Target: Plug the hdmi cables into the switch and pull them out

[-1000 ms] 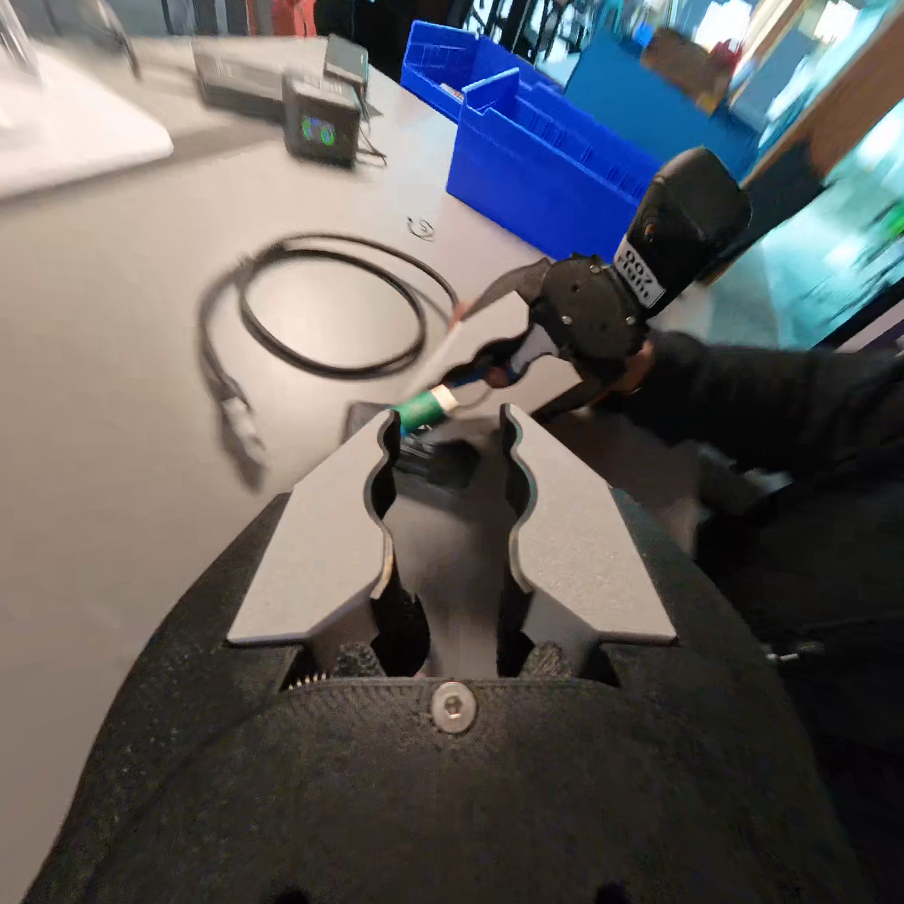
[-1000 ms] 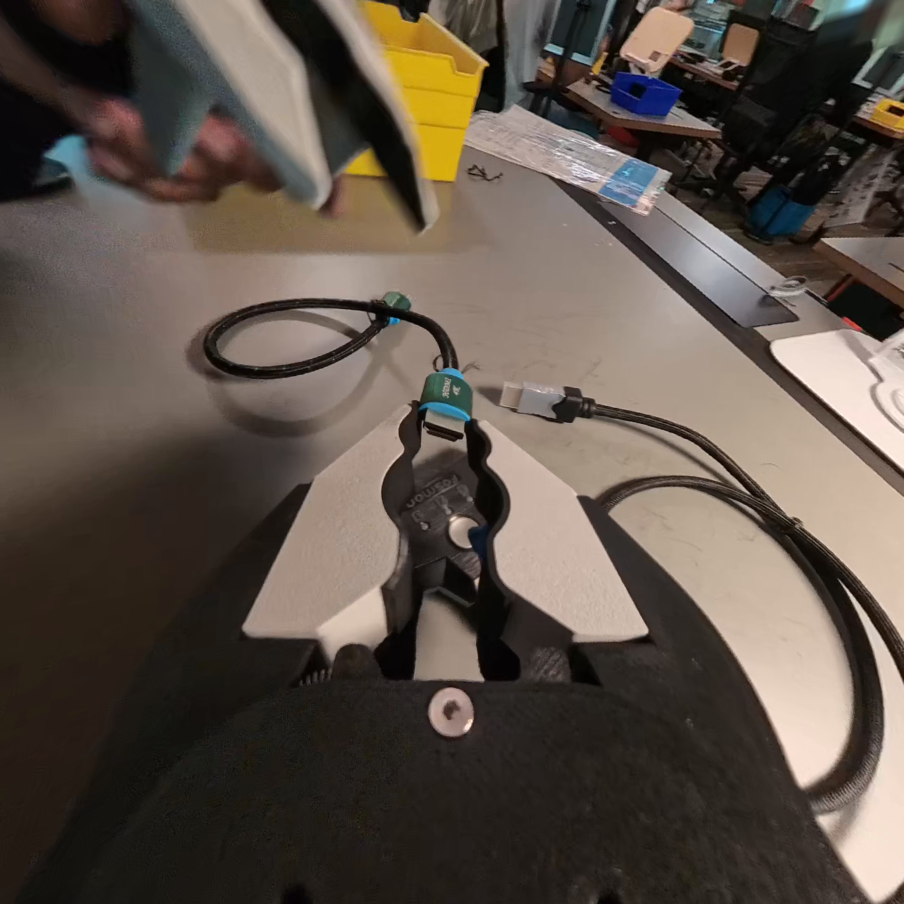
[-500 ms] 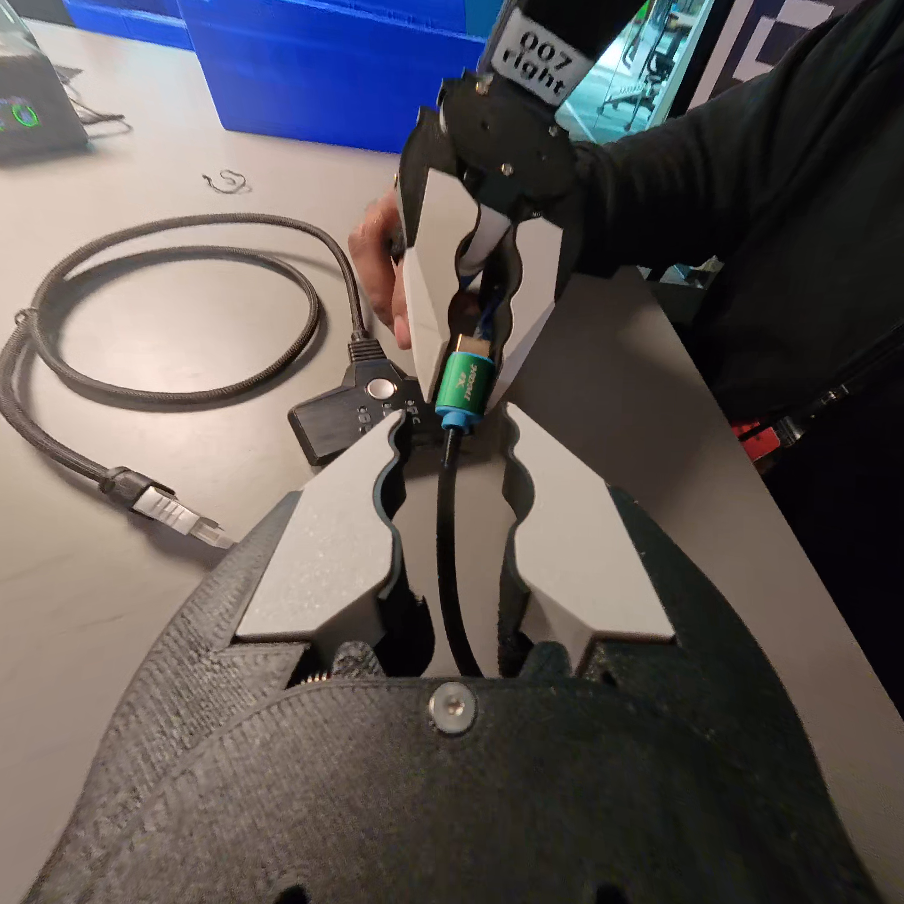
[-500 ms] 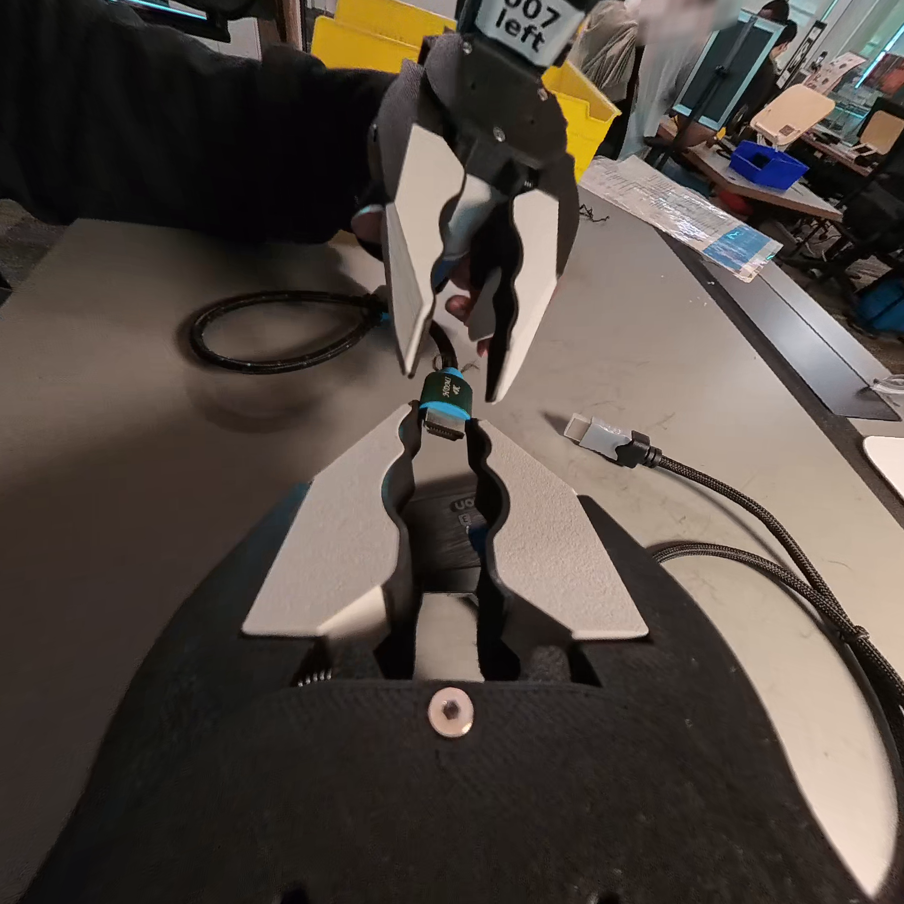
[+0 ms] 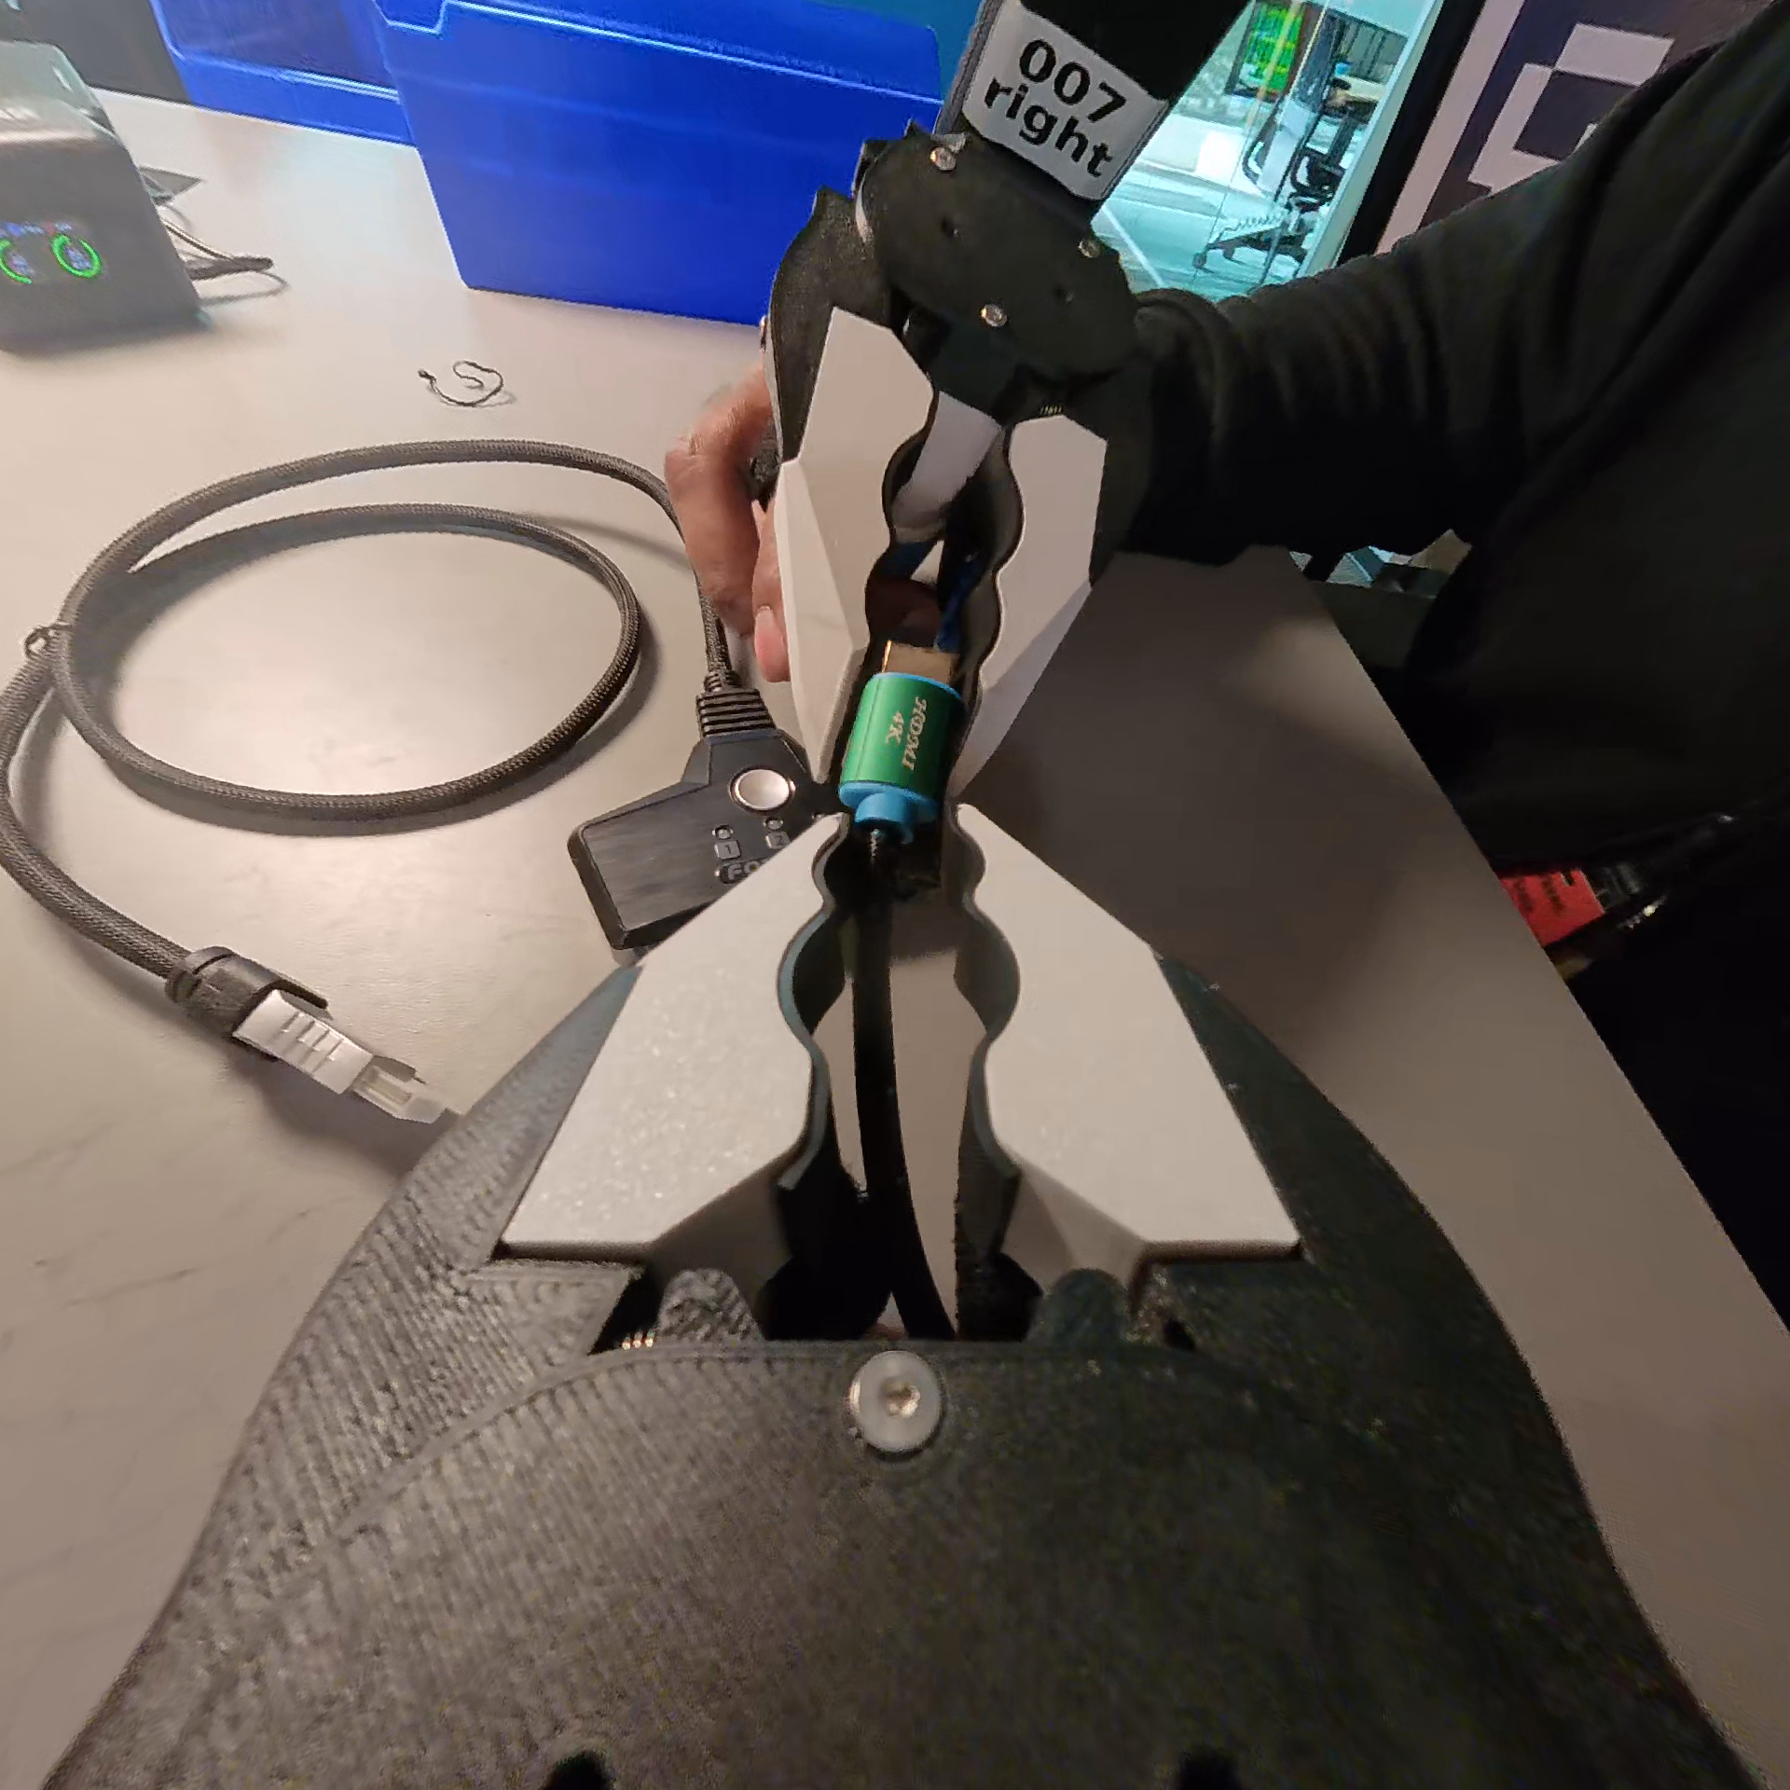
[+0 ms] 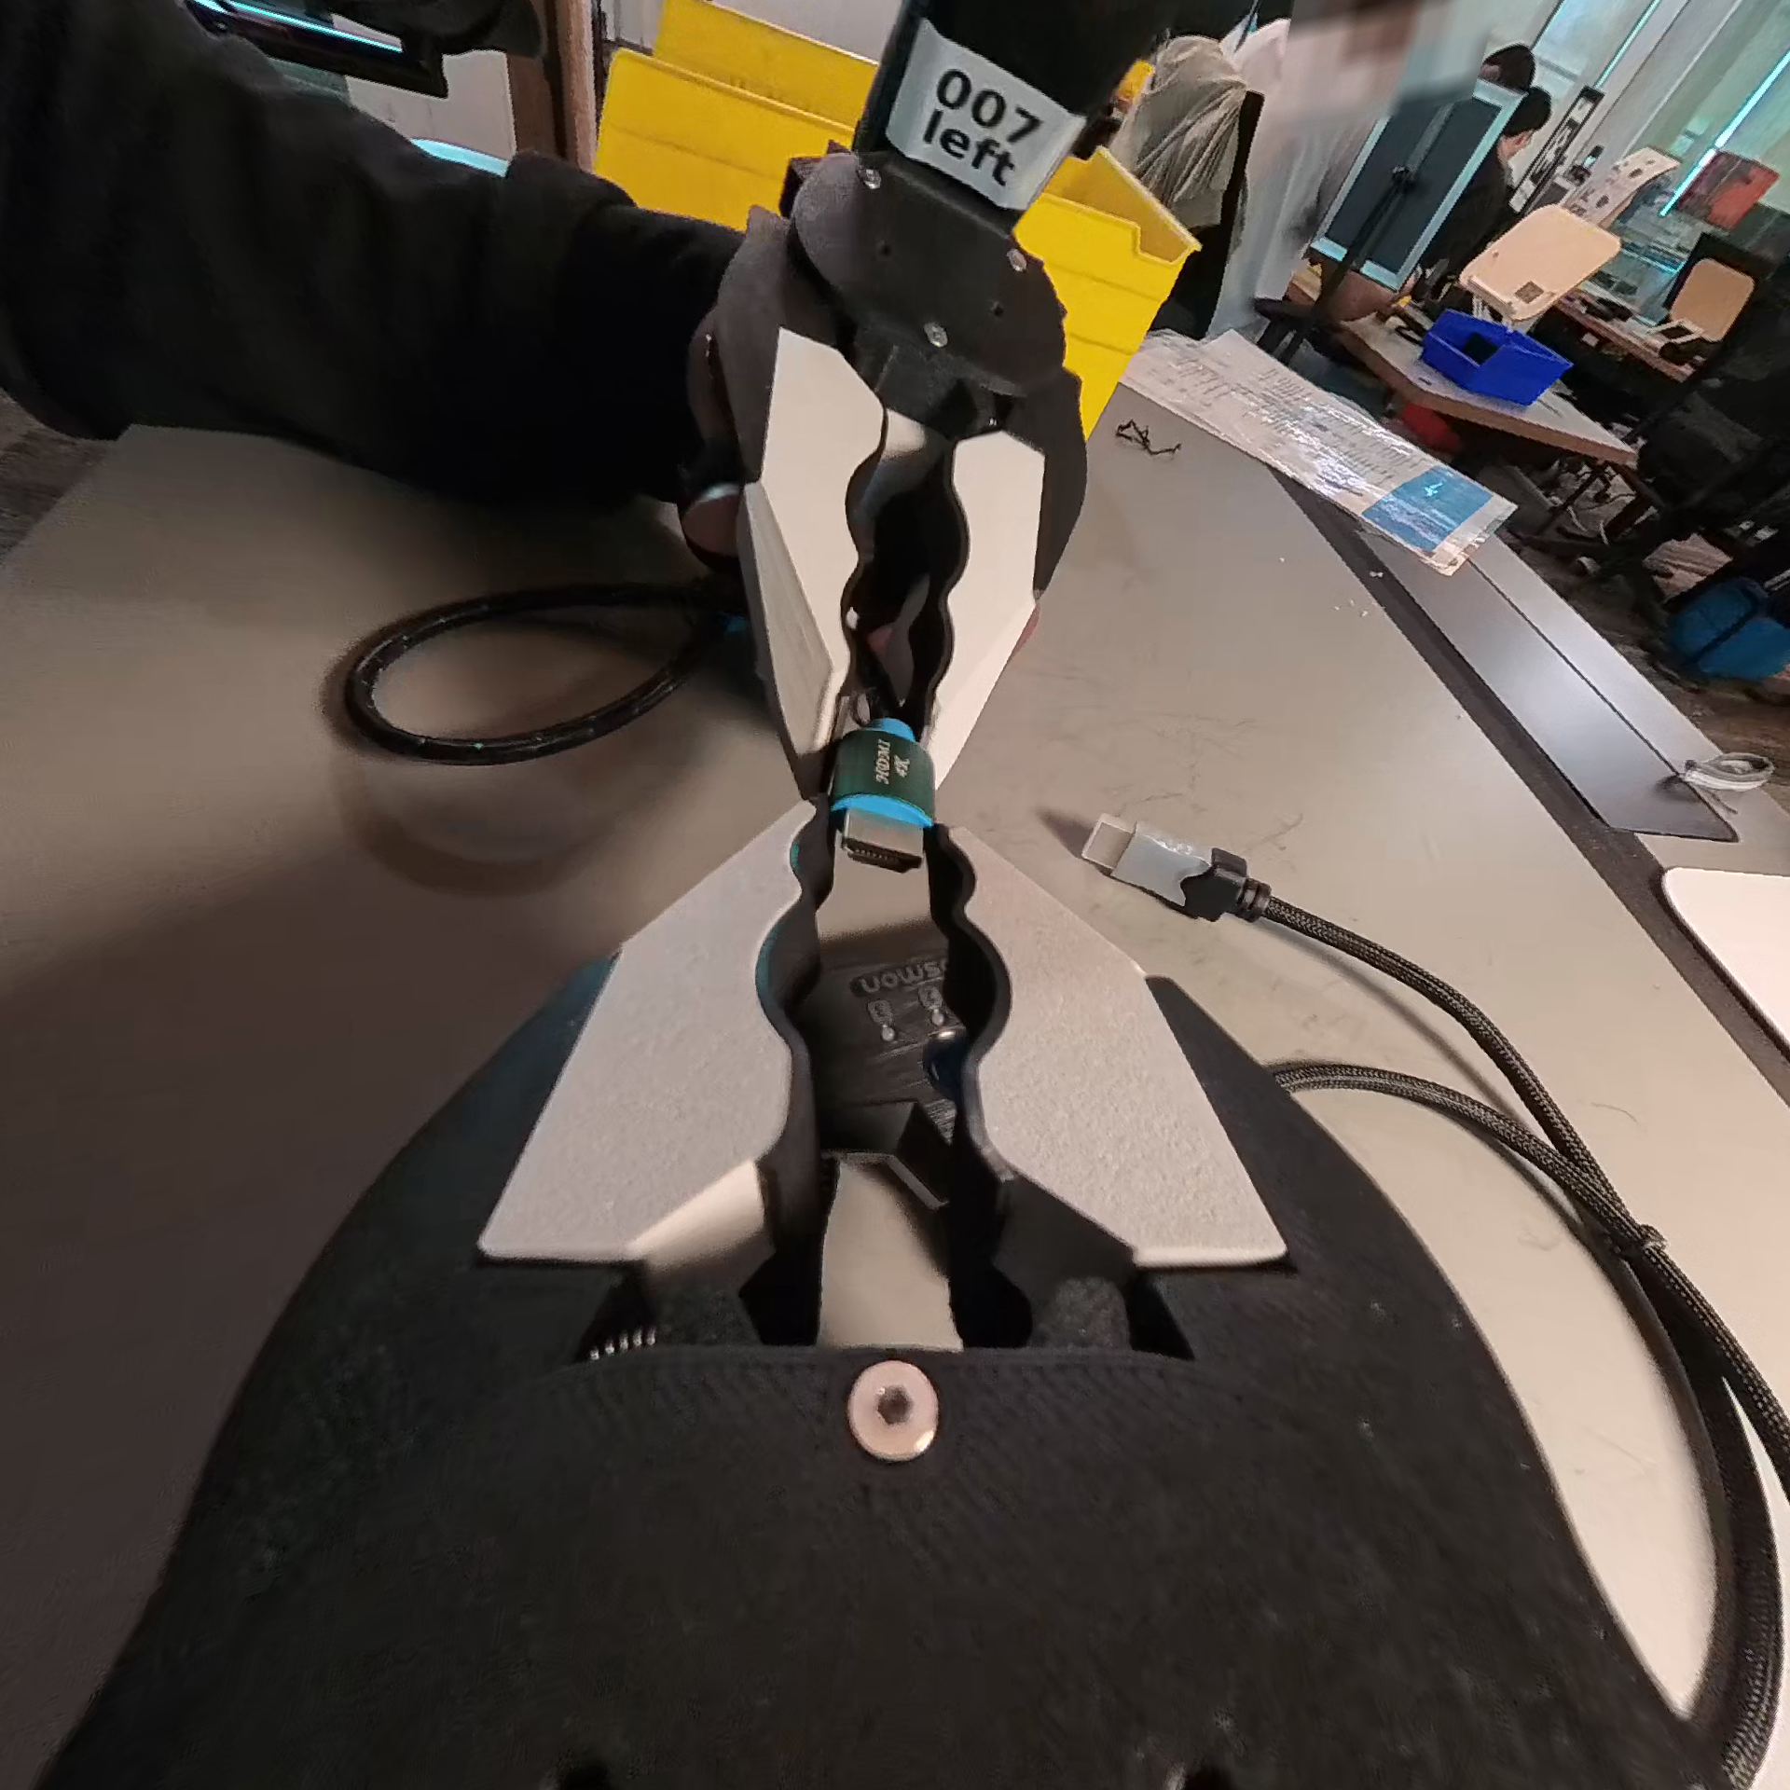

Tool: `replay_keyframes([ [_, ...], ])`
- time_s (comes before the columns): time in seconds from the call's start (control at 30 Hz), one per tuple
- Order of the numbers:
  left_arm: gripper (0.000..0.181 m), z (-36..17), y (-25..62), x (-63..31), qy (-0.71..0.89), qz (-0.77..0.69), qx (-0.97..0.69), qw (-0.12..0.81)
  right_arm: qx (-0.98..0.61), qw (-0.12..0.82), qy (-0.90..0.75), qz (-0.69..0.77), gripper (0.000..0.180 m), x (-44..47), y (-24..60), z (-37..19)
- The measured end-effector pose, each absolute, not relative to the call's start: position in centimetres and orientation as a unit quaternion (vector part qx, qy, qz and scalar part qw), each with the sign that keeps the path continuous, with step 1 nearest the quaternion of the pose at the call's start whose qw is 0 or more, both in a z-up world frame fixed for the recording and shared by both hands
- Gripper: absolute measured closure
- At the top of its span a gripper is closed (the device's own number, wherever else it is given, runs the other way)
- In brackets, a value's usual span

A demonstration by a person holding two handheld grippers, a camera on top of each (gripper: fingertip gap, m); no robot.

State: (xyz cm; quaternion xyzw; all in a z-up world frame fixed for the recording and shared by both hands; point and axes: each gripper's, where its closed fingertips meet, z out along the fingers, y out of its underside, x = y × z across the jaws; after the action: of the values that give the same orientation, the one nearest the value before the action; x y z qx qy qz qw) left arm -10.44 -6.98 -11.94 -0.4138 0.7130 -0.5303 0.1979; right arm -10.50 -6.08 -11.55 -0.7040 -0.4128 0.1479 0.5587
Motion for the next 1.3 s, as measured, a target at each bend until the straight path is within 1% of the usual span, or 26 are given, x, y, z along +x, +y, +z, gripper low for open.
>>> replay_keyframes([
  [0.03,0.165,-12.0,-6.9,-10.4,0.713,-0.529,-0.415,0.198,-0.706,0.557,-0.413,0.142,0.158,-10.4,-6.0,-11.7],
  [0.1,0.165,-12.0,-6.9,-10.4,0.713,-0.529,-0.416,0.196,-0.712,0.550,-0.421,0.117,0.158,-9.9,-6.0,-12.3],
  [0.17,0.165,-12.4,-6.4,-10.4,0.719,-0.514,-0.422,0.202,-0.714,0.544,-0.430,0.099,0.146,-9.4,-6.0,-12.8],
  [0.23,0.165,-13.1,-5.7,-10.4,0.728,-0.488,-0.433,0.210,-0.715,0.548,-0.422,0.104,0.138,-9.2,-6.0,-12.5],
  [0.33,0.165,-13.6,-5.2,-10.3,0.733,-0.470,-0.442,0.213,-0.727,0.551,-0.394,0.118,0.133,-8.9,-5.6,-12.0],
  [0.47,0.165,-14.3,-5.1,-10.3,0.749,-0.442,-0.442,0.218,-0.746,0.538,-0.369,0.137,0.135,-9.2,-5.3,-12.1],
  [0.67,0.165,-14.5,-5.6,-10.3,0.764,-0.427,-0.428,0.227,-0.773,0.497,-0.366,0.145,0.151,-9.7,-5.3,-13.5],
  [0.7,0.165,-14.5,-5.7,-10.4,0.765,-0.426,-0.425,0.227,-0.770,0.497,-0.372,0.148,0.157,-9.9,-5.4,-13.5],
  [0.83,0.165,-14.5,-6.1,-10.8,0.760,-0.445,-0.426,0.209,-0.762,0.499,-0.382,0.158,0.158,-10.2,-5.7,-13.3],
  [0.87,0.163,-14.4,-6.2,-10.9,0.758,-0.451,-0.427,0.200,-0.757,0.504,-0.385,0.157,0.157,-10.2,-5.7,-13.2],
  [0.93,0.149,-14.1,-6.6,-11.2,0.750,-0.472,-0.426,0.181,-0.748,0.512,-0.393,0.155,0.158,-10.2,-5.8,-12.9],
  [0.97,0.147,-13.9,-6.7,-11.3,0.744,-0.483,-0.428,0.173,-0.745,0.515,-0.395,0.154,0.158,-10.2,-5.9,-12.9],
  [1.03,0.147,-13.7,-6.7,-11.2,0.736,-0.491,-0.435,0.166,-0.735,0.523,-0.405,0.149,0.159,-10.3,-5.9,-12.7],
  [1.2,0.160,-13.3,-7.0,-11.1,0.726,-0.506,-0.436,0.161,-0.715,0.537,-0.426,0.138,0.159,-10.3,-6.1,-12.4],
  [1.27,0.160,-13.1,-7.0,-10.9,0.721,-0.512,-0.438,0.164,-0.708,0.545,-0.427,0.139,0.159,-10.3,-6.1,-12.2],
  [1.3,0.155,-13.0,-6.9,-10.8,0.717,-0.514,-0.442,0.165,-0.704,0.548,-0.428,0.141,0.159,-10.3,-6.1,-12.0],
])
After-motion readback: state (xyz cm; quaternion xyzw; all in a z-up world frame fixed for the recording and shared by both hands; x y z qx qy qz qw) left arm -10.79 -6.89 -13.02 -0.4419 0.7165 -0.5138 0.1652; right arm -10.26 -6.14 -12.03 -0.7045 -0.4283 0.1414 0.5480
